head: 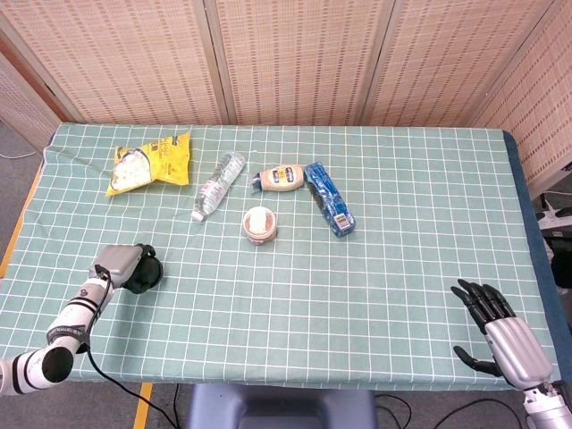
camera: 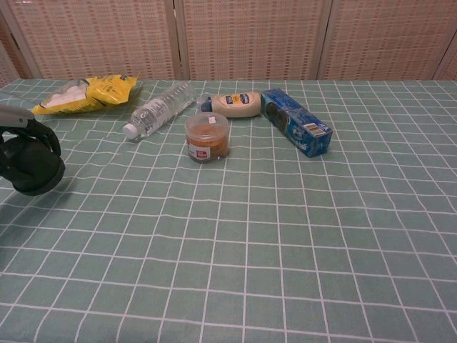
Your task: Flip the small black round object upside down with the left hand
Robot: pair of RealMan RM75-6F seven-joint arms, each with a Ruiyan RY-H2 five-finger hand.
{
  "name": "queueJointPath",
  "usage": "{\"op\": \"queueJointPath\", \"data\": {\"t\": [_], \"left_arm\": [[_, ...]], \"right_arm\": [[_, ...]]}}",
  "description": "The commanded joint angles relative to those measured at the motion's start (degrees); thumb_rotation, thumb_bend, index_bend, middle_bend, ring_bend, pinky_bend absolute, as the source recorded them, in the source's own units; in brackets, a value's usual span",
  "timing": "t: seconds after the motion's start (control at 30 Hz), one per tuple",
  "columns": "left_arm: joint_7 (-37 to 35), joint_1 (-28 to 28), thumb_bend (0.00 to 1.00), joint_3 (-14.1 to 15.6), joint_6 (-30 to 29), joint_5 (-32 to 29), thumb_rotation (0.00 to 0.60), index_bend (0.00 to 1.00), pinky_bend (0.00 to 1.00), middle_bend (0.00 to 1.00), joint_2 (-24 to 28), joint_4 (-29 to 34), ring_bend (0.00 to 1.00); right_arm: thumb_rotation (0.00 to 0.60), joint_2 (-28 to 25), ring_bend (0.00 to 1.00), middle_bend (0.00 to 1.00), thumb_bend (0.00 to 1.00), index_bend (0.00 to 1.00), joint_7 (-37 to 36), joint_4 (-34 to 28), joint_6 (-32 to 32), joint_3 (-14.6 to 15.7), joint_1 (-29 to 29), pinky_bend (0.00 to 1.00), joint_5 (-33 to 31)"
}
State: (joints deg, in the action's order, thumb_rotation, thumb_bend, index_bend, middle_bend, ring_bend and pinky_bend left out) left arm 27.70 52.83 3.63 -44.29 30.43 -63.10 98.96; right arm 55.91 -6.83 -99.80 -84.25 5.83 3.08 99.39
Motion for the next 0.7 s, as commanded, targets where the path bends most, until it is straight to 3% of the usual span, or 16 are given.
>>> {"op": "queueJointPath", "data": {"t": [0.03, 0.27, 0.4, 0.53, 0.7], "left_arm": [[2.9, 2.3, 0.36, 1.7, 0.5, -3.6, 0.6, 0.56, 0.72, 0.56, -1.2, 0.1, 0.52], [4.7, 4.3, 0.36, 3.3, 1.7, -6.8, 0.6, 0.55, 0.55, 0.56, -3.4, -2.2, 0.52], [6.2, 5.1, 0.36, 4.5, 0.9, -8.3, 0.6, 0.46, 0.52, 0.5, -4.1, -2.3, 0.49], [7.0, 5.9, 0.37, 5.3, 0.5, -10.2, 0.6, 0.39, 0.47, 0.33, -4.4, -2.2, 0.34], [11.1, 8.3, 0.36, 8.0, -0.1, -15.5, 0.6, 0.16, 0.24, 0.08, -5.1, -1.8, 0.07]], "right_arm": [[0.6, 0.1, 0.0, 0.0, 0.19, 0.0, 0.2, 0.0, 0.3, 0.0, 0.1, 0.0, -0.1], [0.6, 0.2, 0.0, 0.0, 0.19, 0.0, 0.6, -0.1, 1.0, 0.1, 0.3, 0.0, -0.2], [0.6, 0.4, 0.0, 0.0, 0.19, 0.0, 0.4, -0.1, 0.4, -0.1, 0.1, 0.0, -0.3], [0.6, 0.6, 0.0, 0.0, 0.19, 0.0, 0.1, 0.0, 0.5, 0.0, 0.1, 0.0, -0.2], [0.6, 0.9, 0.0, 0.0, 0.19, 0.0, -0.5, 0.0, -0.4, -0.2, -0.1, 0.0, -0.1]]}}
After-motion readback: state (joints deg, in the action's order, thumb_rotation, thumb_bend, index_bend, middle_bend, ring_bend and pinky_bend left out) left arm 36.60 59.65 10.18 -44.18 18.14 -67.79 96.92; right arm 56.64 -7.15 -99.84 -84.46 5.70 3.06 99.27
